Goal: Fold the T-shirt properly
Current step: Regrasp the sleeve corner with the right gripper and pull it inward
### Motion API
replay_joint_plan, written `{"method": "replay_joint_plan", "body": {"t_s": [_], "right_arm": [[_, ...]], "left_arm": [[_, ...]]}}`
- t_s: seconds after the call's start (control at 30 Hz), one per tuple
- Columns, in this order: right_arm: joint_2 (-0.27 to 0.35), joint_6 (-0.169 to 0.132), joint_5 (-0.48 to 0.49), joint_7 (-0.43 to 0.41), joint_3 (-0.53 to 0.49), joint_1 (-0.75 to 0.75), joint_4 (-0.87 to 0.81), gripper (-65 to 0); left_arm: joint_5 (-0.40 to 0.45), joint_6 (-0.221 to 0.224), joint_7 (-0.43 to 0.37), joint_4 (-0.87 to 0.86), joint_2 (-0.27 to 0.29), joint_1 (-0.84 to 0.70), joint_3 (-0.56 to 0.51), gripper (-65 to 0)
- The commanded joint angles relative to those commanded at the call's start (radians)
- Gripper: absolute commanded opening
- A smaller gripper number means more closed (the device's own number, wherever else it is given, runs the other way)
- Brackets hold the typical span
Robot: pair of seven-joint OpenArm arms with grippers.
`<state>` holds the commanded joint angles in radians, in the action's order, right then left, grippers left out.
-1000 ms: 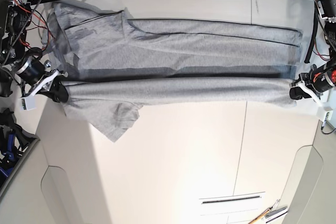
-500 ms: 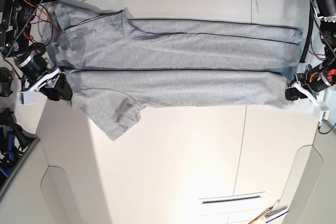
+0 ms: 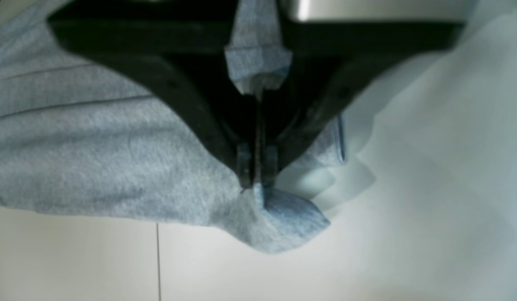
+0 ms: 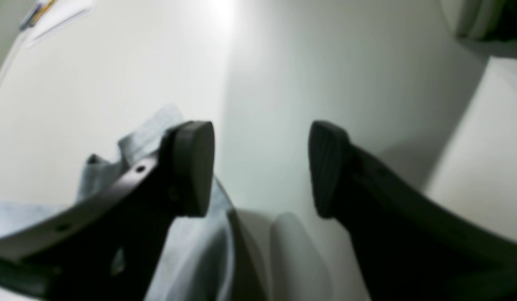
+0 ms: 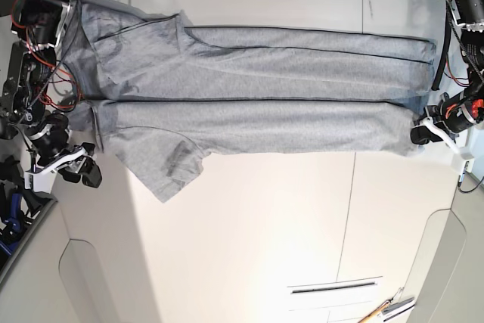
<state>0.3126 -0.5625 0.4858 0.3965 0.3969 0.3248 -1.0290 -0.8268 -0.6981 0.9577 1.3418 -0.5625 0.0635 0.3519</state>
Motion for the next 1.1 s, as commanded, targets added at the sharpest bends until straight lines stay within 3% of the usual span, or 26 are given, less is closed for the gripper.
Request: {"method": "replay_joint_plan", "body": {"t_s": [0.17,0.47,0.83,0.9,1.03,1.1], "right_arm": [[-0.007,-0.004,-0.033,0.0,-0.031,0.066,0.112,-29.8],[-0.021,-0.01,-0.061,-0.004,-0.254,0.065,0.118,-29.8],[-0.117,-0.01,-0.086,0.0,-0.267,0.065,0.117,-30.0],[-0.116,-0.01,-0.086,0.0,-0.267,0.065,0.116,-36.0],[-0.116,-0.01,-0.086,-0.032,-0.266,0.065,0.109,-62.5],[-0.116,-0.011,-0.085,-0.056,-0.266,0.066,0.106,-65.0]], "left_arm": [[-0.006,0.0,-0.001,0.0,0.0,0.0,0.0,-65.0],[-0.023,0.0,0.0,0.0,0.0,0.0,0.0,-65.0],[-0.027,0.0,0.0,0.0,0.0,0.0,0.0,-65.0],[-0.027,0.0,0.0,0.0,0.0,0.0,0.0,-65.0],[-0.031,0.0,0.0,0.0,0.0,0.0,0.0,-65.0],[-0.03,0.0,0.0,0.0,0.0,0.0,0.0,-65.0]]}}
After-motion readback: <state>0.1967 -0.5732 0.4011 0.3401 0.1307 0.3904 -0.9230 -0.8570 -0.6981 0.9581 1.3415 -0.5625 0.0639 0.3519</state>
